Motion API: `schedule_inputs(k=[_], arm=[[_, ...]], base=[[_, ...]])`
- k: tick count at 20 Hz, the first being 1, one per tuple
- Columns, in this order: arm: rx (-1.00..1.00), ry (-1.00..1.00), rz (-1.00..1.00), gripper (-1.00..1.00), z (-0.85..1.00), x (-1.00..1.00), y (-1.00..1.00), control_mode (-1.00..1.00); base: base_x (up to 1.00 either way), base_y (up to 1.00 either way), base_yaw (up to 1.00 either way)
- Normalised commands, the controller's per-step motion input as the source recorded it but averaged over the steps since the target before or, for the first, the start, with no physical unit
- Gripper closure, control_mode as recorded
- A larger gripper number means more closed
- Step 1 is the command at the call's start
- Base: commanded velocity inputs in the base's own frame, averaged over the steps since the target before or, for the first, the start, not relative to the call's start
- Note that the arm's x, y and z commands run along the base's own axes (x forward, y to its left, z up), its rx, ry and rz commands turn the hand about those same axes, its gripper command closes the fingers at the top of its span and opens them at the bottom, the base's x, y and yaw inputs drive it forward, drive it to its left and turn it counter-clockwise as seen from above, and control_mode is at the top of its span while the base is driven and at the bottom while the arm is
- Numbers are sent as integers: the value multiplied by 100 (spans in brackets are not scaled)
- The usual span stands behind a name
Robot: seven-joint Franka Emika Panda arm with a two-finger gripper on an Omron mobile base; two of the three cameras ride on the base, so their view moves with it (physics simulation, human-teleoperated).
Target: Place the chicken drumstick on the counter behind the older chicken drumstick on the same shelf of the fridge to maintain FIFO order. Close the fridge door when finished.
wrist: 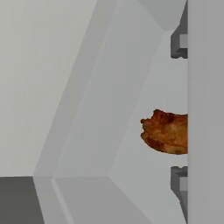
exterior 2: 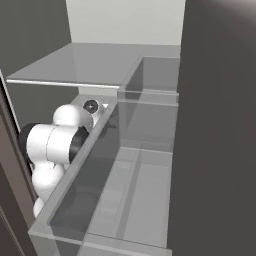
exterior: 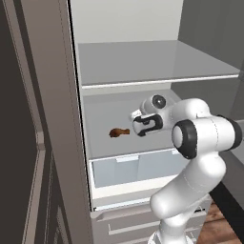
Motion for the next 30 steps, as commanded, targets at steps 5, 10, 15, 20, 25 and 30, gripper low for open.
schedule_inputs(k=[5, 10, 15, 20, 25, 30], arm=[[0, 1, 0, -100, 42, -37, 9, -100], [0, 0, 0, -100, 22, -46, 7, -100], [0, 0, 0, -100, 0, -74, 12, -100], [0, 0, 0, -100, 12, -99, 10, -100], [2, 0, 0, -100, 36, -100, 2, -100], [4, 1, 0, -100, 68, -97, 0, -100]], base=[[0, 0, 0], [0, 0, 0], [0, 0, 0], [0, 0, 0], [0, 0, 0], [0, 0, 0]])
